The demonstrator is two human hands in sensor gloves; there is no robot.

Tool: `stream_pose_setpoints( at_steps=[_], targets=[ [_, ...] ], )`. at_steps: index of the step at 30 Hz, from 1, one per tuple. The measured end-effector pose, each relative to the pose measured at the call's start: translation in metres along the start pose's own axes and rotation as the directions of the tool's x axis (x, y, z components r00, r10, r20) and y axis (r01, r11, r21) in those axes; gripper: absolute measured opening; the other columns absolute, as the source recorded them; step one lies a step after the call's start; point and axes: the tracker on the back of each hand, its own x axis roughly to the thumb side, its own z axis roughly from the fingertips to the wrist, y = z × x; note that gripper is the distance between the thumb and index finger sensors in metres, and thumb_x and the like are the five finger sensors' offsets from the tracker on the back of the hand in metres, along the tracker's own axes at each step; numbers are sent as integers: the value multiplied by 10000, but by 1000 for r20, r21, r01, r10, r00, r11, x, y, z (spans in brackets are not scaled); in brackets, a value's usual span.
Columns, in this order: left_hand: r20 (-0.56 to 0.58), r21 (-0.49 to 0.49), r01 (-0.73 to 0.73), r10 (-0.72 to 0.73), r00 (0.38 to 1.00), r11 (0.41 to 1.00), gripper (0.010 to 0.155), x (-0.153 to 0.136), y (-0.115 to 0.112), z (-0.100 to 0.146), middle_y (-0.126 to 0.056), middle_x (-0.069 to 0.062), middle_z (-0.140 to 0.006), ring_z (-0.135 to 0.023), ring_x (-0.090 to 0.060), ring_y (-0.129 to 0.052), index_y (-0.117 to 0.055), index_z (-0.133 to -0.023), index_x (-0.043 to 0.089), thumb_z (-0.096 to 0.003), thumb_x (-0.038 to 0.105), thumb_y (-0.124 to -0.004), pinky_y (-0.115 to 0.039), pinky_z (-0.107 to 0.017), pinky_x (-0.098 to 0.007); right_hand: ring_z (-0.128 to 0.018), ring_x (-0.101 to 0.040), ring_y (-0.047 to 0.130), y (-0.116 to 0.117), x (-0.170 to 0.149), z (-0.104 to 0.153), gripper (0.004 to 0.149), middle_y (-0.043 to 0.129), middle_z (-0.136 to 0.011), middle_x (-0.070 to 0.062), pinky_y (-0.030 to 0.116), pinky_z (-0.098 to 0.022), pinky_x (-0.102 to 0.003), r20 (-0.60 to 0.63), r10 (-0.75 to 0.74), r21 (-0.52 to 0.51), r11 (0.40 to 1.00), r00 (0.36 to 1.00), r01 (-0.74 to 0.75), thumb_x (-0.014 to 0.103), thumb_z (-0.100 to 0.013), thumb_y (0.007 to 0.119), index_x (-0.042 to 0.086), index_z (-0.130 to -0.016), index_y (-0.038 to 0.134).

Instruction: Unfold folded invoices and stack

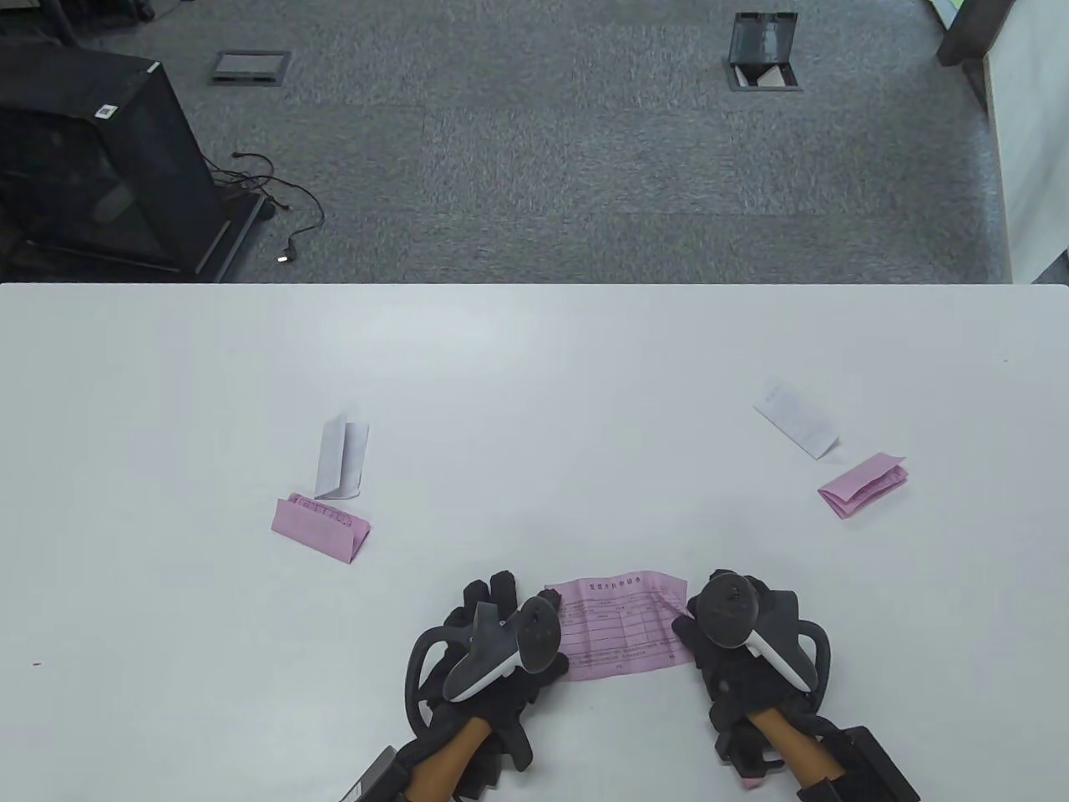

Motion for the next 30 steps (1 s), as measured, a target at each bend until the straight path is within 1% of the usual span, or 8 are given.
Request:
stream_pose_setpoints(
  at_steps=[4,7,10,12,16,24,27,30],
  targets=[
    [0,0,5,-5,1000,1000,753,1,0,0,-215,-191,-1244,-1085,-509,-233,-381,-1144,389,-499,580,-720,-352,-775,-643,-1020,-392,286,0,-2,0,339,340,-1105,-104,328,-739,-651,4,-33,6,999,999,33,422,-579,665,252,-854,563],
    [2,4,-3,3,1000,1000,761,0,0,0,-223,-181,-1247,-1087,-509,-239,-385,-1145,381,-495,583,-725,-357,-776,-643,-1018,-411,292,-3,-8,2,344,376,-1105,-118,300,-727,-659,16,-185,-29,982,983,185,412,-559,678,263,-858,597],
    [4,29,-88,88,996,996,797,-4,3,1,-258,-187,-1244,-1084,-509,-260,-353,-1152,351,-489,580,-733,-367,-771,-646,-954,-382,580,-15,-12,5,344,654,-995,-76,475,-698,-633,63,-329,-161,928,942,335,409,-498,716,282,-812,652],
    [14,69,-199,198,980,978,820,-9,6,1,-297,-202,-1234,-1076,-517,-286,-338,-1152,315,-486,568,-744,-381,-760,-650,-863,-379,719,-18,-12,6,338,760,-910,-76,549,-665,-616,97,-485,-167,853,869,495,386,-474,737,263,-785,689],
    [46,109,-403,400,915,909,873,-22,14,4,-341,-228,-1211,-1053,-526,-371,-279,-1151,257,-485,564,-754,-445,-740,-642,-846,-380,735,-30,-2,10,334,768,-899,-80,555,-659,-616,197,-660,-48,732,725,679,380,-483,734,261,-791,684],
    [261,70,-836,799,542,544,1037,-49,21,5,-223,-252,-1199,-1041,-552,-349,-105,-1122,202,-462,558,-821,-454,-725,-657,-835,-371,755,-70,21,34,309,804,-876,-64,556,-663,-616,484,-781,187,532,394,825,379,-481,750,318,-781,710],
    [360,11,-887,825,435,462,1075,-51,22,4,-177,-230,-1208,-1051,-553,-308,-74,-1115,224,-445,567,-842,-437,-735,-660,-851,-382,736,-81,25,43,304,786,-899,-73,543,-670,-620,519,-772,255,549,366,796,385,-485,749,340,-783,708],
    [451,-40,-910,820,352,413,1056,-49,22,5,-203,-202,-1220,-1063,-544,-294,-133,-1131,255,-433,559,-864,-434,-744,-663,-836,-373,755,-82,20,43,303,804,-881,-65,556,-664,-612,518,-774,204,526,365,826,387,-482,751,344,-779,713]
  ],
)
